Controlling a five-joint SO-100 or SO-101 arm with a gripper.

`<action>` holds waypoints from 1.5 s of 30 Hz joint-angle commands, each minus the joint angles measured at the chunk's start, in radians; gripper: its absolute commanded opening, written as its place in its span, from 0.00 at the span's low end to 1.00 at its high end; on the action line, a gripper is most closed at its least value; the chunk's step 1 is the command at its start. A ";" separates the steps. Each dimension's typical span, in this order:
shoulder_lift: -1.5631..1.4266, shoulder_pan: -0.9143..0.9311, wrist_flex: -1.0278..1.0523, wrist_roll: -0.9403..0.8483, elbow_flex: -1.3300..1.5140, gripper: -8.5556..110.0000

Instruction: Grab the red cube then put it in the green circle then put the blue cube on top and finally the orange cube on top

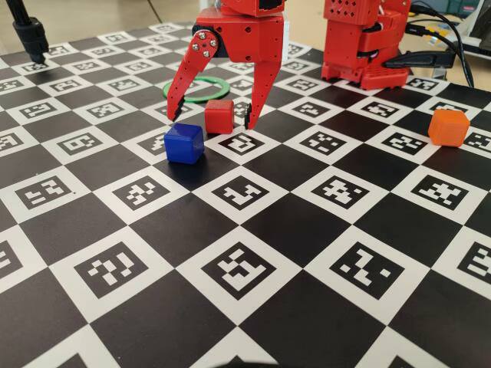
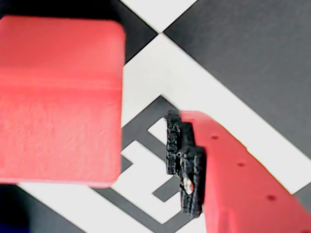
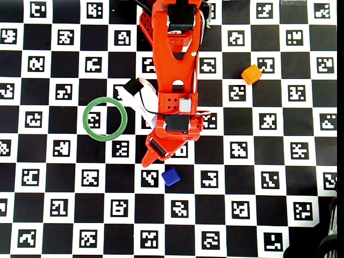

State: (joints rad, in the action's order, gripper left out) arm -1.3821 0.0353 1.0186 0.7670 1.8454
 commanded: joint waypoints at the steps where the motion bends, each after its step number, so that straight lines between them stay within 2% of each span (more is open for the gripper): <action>1: -0.014 0.006 -0.015 -0.011 -0.060 0.36; 5: -0.017 0.015 -0.014 -0.009 -0.055 0.34; 12: -0.017 0.012 -0.003 -0.006 -0.051 0.38; 38: -0.043 0.067 -0.009 -0.081 0.031 0.38; 41: -0.043 0.064 -0.012 -0.086 0.031 0.35; 45: -0.048 0.067 -0.014 -0.091 0.031 0.23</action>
State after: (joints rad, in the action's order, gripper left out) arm -1.3821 0.0920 1.0048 0.6750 1.8745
